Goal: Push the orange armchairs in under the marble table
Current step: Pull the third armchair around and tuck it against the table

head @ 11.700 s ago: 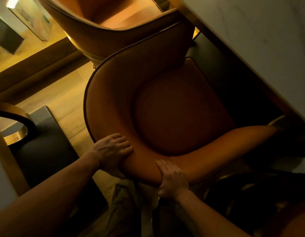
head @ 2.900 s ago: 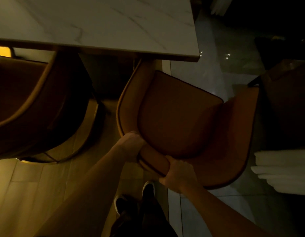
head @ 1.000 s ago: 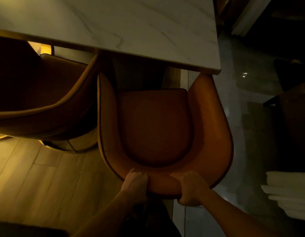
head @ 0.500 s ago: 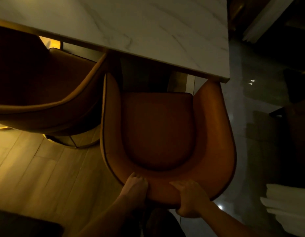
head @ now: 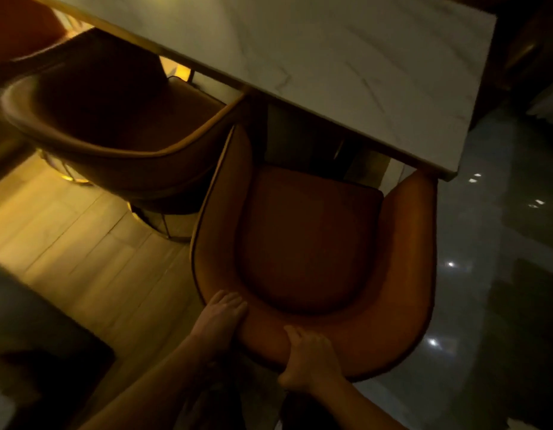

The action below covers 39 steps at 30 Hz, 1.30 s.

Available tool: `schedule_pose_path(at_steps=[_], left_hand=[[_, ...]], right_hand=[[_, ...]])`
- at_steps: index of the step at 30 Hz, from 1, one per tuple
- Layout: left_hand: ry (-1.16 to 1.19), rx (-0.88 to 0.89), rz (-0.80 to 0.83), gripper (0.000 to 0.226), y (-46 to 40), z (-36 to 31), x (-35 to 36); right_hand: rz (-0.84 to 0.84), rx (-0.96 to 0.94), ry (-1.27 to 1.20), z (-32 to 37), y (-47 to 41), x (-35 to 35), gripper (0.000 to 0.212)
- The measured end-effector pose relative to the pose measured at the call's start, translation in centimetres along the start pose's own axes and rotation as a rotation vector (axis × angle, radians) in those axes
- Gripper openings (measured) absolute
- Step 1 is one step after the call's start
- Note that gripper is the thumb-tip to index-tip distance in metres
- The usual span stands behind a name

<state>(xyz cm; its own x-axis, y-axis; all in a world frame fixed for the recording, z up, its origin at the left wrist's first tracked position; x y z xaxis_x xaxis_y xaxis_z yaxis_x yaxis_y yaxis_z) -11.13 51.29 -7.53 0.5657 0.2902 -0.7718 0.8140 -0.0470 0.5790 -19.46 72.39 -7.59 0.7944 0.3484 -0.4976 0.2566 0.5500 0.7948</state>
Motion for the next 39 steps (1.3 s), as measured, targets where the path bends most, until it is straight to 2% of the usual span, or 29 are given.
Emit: schedule_pose_path(at_steps=[6,9,12,18,26,33,39], left_hand=[[-0.056,-0.212,0.046,0.078,0.9,-3.5,1.0],[-0.023,-0.251,0.032,0.088,1.1,-7.4,2.1],[0.000,-0.257,0.015,0.095,0.8,-11.4,2.7],[0.037,-0.272,-0.048,0.102,0.5,-17.7,3.3],[0.110,-0.303,-0.143,0.099,0.8,-18.0,3.7],[0.186,-0.351,-0.249,0.107,0.1,-18.5,4.3],[0.110,-0.430,-0.183,0.108,-1.2,-20.1,3.7]], right_hand=[[-0.083,-0.222,0.043,-1.0,0.9,0.2,0.098],[-0.061,-0.376,0.051,-2.8,1.7,-0.6,0.094],[-0.070,-0.454,0.048,-5.8,2.6,-1.1,0.093],[-0.175,-0.402,0.127,-12.4,4.5,-0.8,0.091],[-0.209,-0.268,0.182,-20.5,5.7,-3.4,0.095],[-0.155,-0.235,0.344,-22.1,3.7,-4.0,0.095],[-0.145,-0.230,0.417,-22.5,3.1,-4.1,0.096]])
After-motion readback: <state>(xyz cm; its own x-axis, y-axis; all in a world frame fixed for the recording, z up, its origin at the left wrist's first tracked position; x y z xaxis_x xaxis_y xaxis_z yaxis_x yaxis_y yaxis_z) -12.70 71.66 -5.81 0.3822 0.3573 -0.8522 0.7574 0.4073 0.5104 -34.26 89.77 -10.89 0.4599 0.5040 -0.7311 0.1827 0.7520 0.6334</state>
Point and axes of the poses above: each hand's wrist, its own y-axis away from the middle knuckle, its own x-axis out of the palm, z = x × y, the point moved 1 cm from there along -y, towards the middle knuckle, and after that the axes turned 9 degrees about z, right-handed, at the moved point
